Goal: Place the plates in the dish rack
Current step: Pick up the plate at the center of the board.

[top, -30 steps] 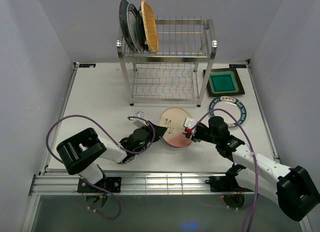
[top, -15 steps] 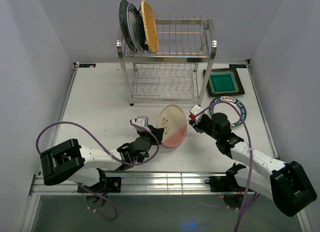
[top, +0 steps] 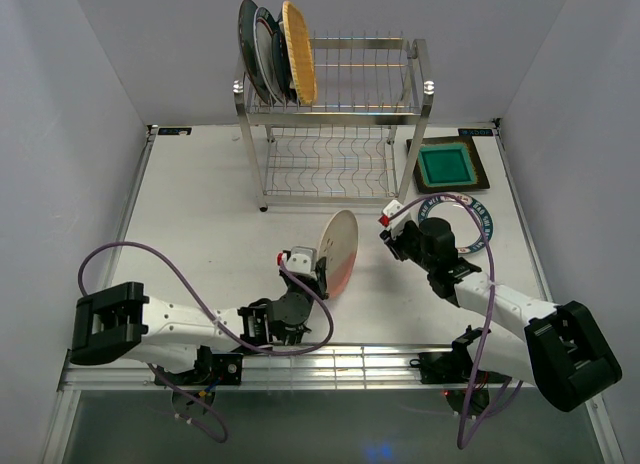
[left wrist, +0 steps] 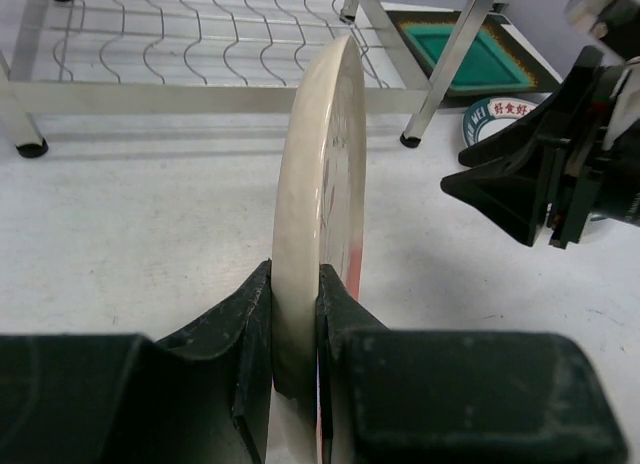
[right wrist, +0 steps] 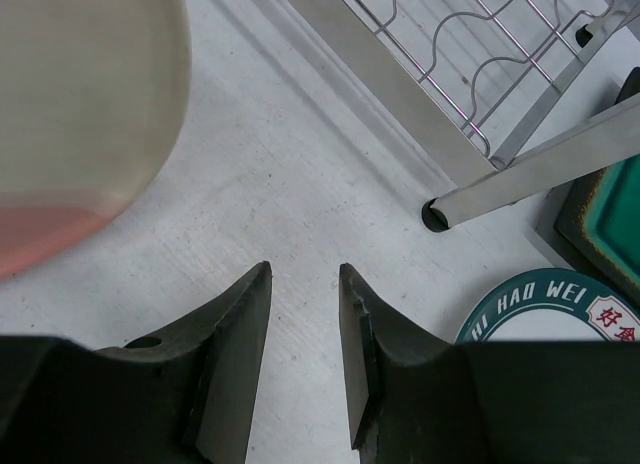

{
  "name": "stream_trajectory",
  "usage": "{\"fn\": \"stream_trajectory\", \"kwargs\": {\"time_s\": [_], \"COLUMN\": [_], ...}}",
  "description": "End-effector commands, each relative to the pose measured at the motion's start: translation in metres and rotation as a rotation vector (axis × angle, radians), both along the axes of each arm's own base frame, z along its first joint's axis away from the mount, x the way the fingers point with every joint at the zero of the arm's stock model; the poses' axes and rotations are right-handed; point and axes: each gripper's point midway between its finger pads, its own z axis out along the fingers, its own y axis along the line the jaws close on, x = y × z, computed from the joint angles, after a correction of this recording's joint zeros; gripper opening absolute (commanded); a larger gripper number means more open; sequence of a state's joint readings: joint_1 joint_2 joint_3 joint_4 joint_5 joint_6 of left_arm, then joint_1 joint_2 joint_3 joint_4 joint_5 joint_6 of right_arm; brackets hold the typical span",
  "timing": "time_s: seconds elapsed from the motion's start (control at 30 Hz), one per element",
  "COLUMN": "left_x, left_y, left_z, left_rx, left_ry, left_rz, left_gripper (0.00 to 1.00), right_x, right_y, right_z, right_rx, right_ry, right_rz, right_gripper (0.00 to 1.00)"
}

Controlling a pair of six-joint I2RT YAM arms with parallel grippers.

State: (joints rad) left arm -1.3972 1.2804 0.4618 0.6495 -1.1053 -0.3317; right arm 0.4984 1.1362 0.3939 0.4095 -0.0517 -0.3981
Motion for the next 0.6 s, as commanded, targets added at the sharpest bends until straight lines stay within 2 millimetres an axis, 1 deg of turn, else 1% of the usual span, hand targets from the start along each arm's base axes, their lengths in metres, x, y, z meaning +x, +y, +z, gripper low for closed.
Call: {"fn": "stream_trajectory", "kwargs": {"time_s": [0.0, 0.03, 0.07, 0.1, 0.17, 0.2, 0.3, 0.33, 0.4, 0.43, 0.5, 0.53, 0.57], "left_x": [-0.001, -0.004, -0.006, -0.007, -0.010, -0.011, -0.013, -0.013, -0.015, -0.015, -0.015, -0.015, -0.016], "left_y": [0.003, 0.002, 0.001, -0.001, -0.004, -0.005, -0.008, -0.008, -0.010, -0.008, -0.009, -0.007, -0.013], "left_z": [0.088, 0.100, 0.108, 0.124, 0.141, 0.156, 0.176, 0.191, 0.208, 0.225, 0.243, 0.263, 0.272], "left_rx": [-0.192, -0.207, -0.185, -0.204, -0.201, -0.195, -0.151, -0.168, -0.171, -0.174, -0.175, -0.179, -0.167], "left_ry": [-0.081, -0.091, -0.107, -0.119, -0.138, -0.156, -0.186, -0.195, -0.215, -0.233, -0.258, -0.280, -0.303], "left_rz": [0.055, 0.039, 0.027, 0.024, 0.005, 0.004, 0.006, 0.007, -0.003, 0.001, -0.007, -0.002, -0.023], "left_gripper": [0.00, 0.00, 0.00, 0.00, 0.00, 0.00, 0.00, 0.00, 0.00, 0.00, 0.00, 0.00, 0.00], "right_x": [0.016, 0.017, 0.019, 0.019, 0.020, 0.020, 0.022, 0.022, 0.023, 0.023, 0.023, 0.024, 0.024], "right_y": [0.001, 0.001, 0.000, 0.000, -0.001, -0.001, -0.002, -0.002, -0.002, -0.003, -0.003, -0.003, -0.003], "right_z": [0.024, 0.023, 0.024, 0.022, 0.022, 0.021, 0.020, 0.020, 0.020, 0.018, 0.018, 0.019, 0.019], "right_rx": [0.041, 0.042, 0.043, 0.041, 0.043, 0.043, 0.046, 0.046, 0.046, 0.045, 0.045, 0.046, 0.049], "right_ry": [-0.054, -0.052, -0.049, -0.043, -0.038, -0.034, -0.026, -0.022, -0.018, -0.014, -0.010, -0.011, -0.009], "right_rz": [-0.037, -0.039, -0.045, -0.043, -0.048, -0.048, -0.052, -0.051, -0.050, -0.050, -0.051, -0.051, -0.049], "right_gripper": [0.39, 0.39, 0.39, 0.39, 0.39, 0.39, 0.39, 0.39, 0.39, 0.39, 0.39, 0.38, 0.39]}}
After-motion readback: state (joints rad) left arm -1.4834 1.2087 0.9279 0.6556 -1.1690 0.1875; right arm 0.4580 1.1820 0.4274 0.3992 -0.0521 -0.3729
